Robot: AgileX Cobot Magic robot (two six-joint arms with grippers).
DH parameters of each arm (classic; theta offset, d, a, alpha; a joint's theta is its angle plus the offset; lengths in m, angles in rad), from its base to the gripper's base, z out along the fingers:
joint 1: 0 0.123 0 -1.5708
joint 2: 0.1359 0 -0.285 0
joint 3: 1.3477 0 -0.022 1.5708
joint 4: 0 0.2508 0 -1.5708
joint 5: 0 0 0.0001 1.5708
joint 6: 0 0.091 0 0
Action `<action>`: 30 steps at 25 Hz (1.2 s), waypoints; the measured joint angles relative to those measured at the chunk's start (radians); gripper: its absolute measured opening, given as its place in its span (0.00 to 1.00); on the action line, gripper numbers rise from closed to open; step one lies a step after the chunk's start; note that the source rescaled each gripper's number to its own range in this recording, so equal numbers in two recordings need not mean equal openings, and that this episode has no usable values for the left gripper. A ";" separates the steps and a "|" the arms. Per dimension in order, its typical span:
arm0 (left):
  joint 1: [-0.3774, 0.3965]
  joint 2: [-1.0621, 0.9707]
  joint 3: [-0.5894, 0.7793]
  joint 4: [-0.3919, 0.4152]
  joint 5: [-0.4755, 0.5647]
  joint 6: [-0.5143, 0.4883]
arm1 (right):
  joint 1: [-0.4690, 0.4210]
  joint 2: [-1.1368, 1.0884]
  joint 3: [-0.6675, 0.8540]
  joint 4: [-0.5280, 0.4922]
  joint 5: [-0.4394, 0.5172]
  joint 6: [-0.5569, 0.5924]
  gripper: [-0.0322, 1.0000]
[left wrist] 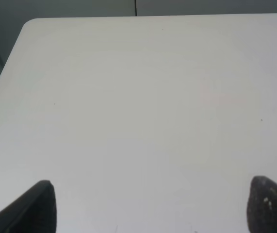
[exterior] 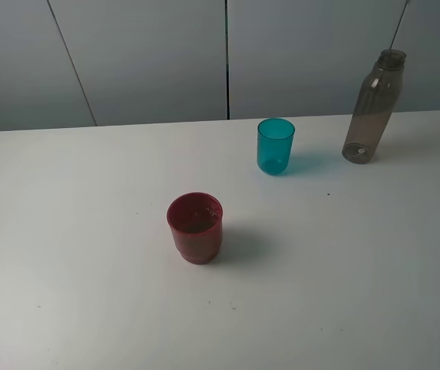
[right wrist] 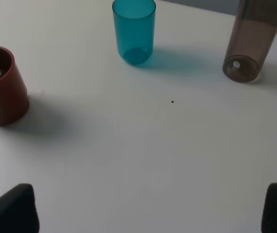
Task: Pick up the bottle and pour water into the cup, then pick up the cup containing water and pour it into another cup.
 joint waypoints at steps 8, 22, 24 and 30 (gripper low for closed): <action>0.000 0.000 0.000 0.000 0.000 0.000 | -0.179 -0.052 0.000 0.000 0.001 0.000 0.99; 0.000 0.000 0.000 0.000 0.000 0.000 | -0.380 -0.078 0.000 0.051 0.001 -0.049 0.99; 0.000 0.000 0.000 0.000 0.000 0.000 | -0.355 -0.078 0.000 0.051 0.001 -0.051 0.99; 0.000 0.000 0.000 0.000 0.000 0.002 | -0.306 -0.078 0.000 0.051 0.001 -0.049 0.99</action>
